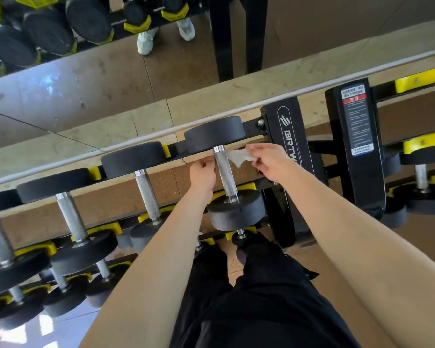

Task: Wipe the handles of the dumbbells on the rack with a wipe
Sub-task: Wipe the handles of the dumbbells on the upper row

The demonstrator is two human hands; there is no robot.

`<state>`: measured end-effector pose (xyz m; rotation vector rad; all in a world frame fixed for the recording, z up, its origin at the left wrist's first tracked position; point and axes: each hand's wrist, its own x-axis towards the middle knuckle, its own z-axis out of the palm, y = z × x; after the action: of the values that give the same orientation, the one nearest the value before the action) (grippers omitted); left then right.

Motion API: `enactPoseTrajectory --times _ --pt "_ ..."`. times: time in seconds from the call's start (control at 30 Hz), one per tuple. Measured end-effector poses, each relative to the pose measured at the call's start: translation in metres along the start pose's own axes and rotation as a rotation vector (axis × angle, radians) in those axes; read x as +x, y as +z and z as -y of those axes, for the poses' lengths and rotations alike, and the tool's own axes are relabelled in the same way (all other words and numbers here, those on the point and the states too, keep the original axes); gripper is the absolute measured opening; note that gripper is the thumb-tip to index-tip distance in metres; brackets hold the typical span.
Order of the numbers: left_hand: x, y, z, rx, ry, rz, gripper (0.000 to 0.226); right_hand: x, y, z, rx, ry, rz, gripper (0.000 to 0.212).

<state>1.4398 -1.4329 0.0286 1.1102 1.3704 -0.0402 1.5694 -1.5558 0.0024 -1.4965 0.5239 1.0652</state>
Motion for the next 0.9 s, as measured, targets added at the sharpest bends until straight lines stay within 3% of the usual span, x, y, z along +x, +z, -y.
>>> enactPoseTrajectory --times 0.13,0.23,0.33,0.5,0.7,0.9 --pt "-0.008 -0.029 0.011 0.048 0.009 -0.004 0.009 -0.011 0.018 -0.018 -0.171 -0.006 0.086 0.018" --pt "-0.01 -0.048 0.031 0.071 -0.024 -0.016 0.019 -0.016 0.026 -0.028 -0.304 -0.06 0.109 0.019" --pt "-0.01 -0.032 0.037 0.147 -0.012 -0.026 0.018 -0.013 0.005 -0.022 -0.341 -0.099 0.028 0.015" --pt "-0.011 -0.024 0.037 0.403 0.087 0.051 0.008 -0.009 -0.021 -0.03 -0.526 -0.136 -0.012 0.014" --pt "-0.013 -0.075 0.049 0.76 0.213 -0.01 0.016 -0.028 0.005 -0.052 -0.988 -0.283 0.153 0.014" --pt "-0.015 -0.029 0.048 1.053 0.267 0.157 0.012 -0.03 -0.032 -0.029 -1.24 -0.223 0.131 0.015"
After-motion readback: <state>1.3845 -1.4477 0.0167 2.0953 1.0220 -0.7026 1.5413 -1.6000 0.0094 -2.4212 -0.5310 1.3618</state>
